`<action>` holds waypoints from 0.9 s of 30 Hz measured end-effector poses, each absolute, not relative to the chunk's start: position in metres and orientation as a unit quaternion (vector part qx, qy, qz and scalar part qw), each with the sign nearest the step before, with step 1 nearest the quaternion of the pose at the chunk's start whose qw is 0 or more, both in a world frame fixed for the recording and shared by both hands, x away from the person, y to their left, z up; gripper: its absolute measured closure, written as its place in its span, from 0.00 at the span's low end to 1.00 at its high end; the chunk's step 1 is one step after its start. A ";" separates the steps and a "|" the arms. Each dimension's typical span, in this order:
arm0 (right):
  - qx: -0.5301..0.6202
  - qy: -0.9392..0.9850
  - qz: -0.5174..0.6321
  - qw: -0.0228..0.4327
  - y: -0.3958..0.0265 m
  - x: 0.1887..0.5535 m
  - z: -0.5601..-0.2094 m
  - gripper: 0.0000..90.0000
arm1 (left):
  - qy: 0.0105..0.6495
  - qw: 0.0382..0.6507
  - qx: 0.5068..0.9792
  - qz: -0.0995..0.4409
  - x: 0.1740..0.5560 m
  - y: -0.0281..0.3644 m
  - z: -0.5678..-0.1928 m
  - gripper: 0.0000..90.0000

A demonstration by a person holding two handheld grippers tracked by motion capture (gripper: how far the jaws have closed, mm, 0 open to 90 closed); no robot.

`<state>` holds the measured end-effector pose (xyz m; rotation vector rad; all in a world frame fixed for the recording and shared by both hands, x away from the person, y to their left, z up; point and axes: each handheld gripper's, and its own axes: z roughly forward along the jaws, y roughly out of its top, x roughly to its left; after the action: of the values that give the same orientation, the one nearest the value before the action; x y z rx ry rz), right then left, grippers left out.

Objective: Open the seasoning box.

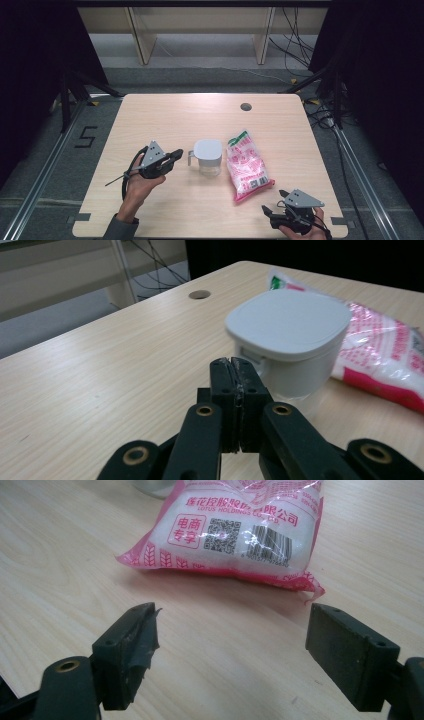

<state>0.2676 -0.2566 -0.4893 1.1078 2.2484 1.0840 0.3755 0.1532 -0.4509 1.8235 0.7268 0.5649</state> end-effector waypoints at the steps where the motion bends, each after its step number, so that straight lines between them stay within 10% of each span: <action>1: 0.397 0.809 0.386 0.197 -0.256 0.267 -0.489 0.24 | 0.303 0.523 0.761 0.234 0.376 0.152 -0.451 0.99; 27: 0.391 0.811 0.383 0.205 -0.249 0.270 -0.490 0.24 | 0.298 0.543 0.758 0.205 0.403 0.126 -0.447 0.99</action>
<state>0.2702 -0.2495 -0.4904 1.0914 2.2614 1.0678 0.4032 0.1257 -0.4474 1.7994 0.7066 0.4869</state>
